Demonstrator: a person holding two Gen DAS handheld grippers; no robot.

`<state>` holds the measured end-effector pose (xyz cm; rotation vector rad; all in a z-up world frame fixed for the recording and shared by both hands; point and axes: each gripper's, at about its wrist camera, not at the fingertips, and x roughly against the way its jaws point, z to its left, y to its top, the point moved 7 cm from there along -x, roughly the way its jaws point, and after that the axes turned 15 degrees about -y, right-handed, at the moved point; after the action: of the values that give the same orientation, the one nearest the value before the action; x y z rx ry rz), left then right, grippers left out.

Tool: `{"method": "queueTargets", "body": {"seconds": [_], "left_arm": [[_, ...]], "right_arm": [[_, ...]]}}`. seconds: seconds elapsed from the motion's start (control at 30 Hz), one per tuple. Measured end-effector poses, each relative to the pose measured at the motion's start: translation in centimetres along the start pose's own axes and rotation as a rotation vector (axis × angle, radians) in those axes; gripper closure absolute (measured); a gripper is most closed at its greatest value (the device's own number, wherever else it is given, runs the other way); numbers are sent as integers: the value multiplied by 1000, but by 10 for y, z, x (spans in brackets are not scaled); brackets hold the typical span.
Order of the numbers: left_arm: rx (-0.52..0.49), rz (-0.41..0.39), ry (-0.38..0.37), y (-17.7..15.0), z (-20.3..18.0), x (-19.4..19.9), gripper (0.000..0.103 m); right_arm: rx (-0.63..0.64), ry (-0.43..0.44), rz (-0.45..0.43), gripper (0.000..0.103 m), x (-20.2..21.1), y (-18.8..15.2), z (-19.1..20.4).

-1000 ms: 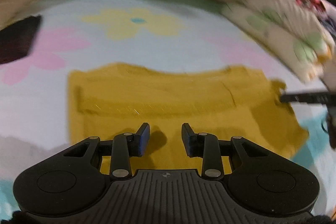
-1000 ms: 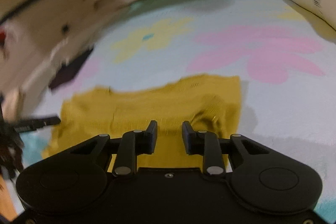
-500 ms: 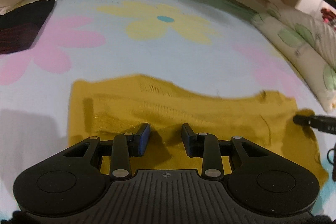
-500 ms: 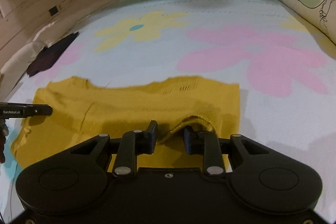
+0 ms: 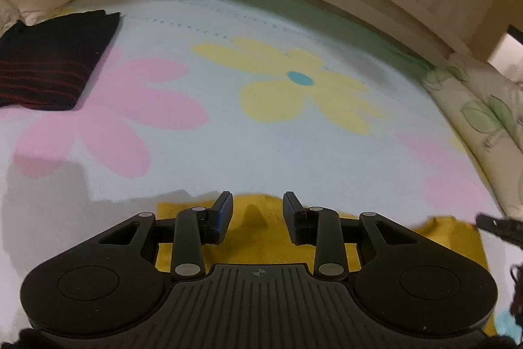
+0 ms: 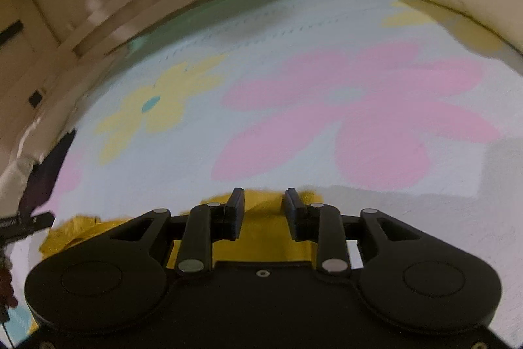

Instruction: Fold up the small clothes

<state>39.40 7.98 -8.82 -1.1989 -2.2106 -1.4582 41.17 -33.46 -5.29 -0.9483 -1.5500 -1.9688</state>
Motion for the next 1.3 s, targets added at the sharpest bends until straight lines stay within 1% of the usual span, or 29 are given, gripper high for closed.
{"method": "queueTargets", "body": {"seconds": [0.03, 0.1, 0.17, 0.23, 0.27, 0.3, 0.37, 0.4, 0.43, 0.47, 0.5, 0.57, 0.7, 0.77, 0.87, 0.97, 1.0, 1.1, 1.2, 1.3], "left_arm": [[-3, 10, -11, -4, -5, 4, 70], [-11, 30, -37, -13, -16, 7, 70], [-28, 60, -57, -23, -26, 5, 61], [-48, 93, -65, -35, -35, 2, 58], [-63, 115, -79, -42, -42, 0, 55], [-73, 132, -87, -47, -46, -3, 53], [-101, 171, -90, -57, -54, -12, 45], [-121, 188, -82, -61, -57, -18, 43], [-138, 198, -73, -63, -59, -23, 38], [-161, 204, -58, -64, -61, -27, 33], [-183, 200, -42, -63, -63, -32, 30], [-203, 198, -17, -60, -65, -41, 24], [-194, 176, 49, -48, -61, -59, 23], [-152, 163, 76, -37, -53, -70, 23], [-97, 150, 95, -20, -42, -81, 23], [-100, 167, 146, -7, -36, -84, 23], [-97, 170, 151, -4, -34, -83, 23], [-61, 158, 129, -2, -32, -69, 23], [-19, 163, 89, -15, -35, -48, 23], [5, 182, 44, -35, -44, -27, 23]], "right_arm": [[-2, -5, -7, 60, 3, 0, -2], [-10, -4, -11, 46, 9, -1, -7], [-8, 4, -7, 44, 14, -4, -9], [12, 5, -3, 43, 18, -9, -8], [26, 6, 0, 38, 19, -11, -5], [43, 13, 4, 29, 20, -14, -1], [81, 28, 7, 22, 23, -21, 6], [100, 31, 7, 17, 23, -24, 10], [116, 34, 6, 14, 24, -28, 14], [130, 39, 6, 5, 23, -31, 17], [142, 43, 9, 0, 22, -33, 20], [170, 43, 20, 0, 19, -38, 25], [197, 21, 38, 0, 12, -45, 28], [199, 9, 44, 0, 10, -48, 26], [193, -9, 41, 0, 10, -48, 22], [167, -13, 44, 0, 10, -46, 14], [156, -13, 45, 0, 10, -46, 12], [124, -6, 49, 0, 12, -43, 4], [86, 16, 60, 0, 15, -40, -2], [-5, 68, 100, 0, 17, -37, -10]]}}
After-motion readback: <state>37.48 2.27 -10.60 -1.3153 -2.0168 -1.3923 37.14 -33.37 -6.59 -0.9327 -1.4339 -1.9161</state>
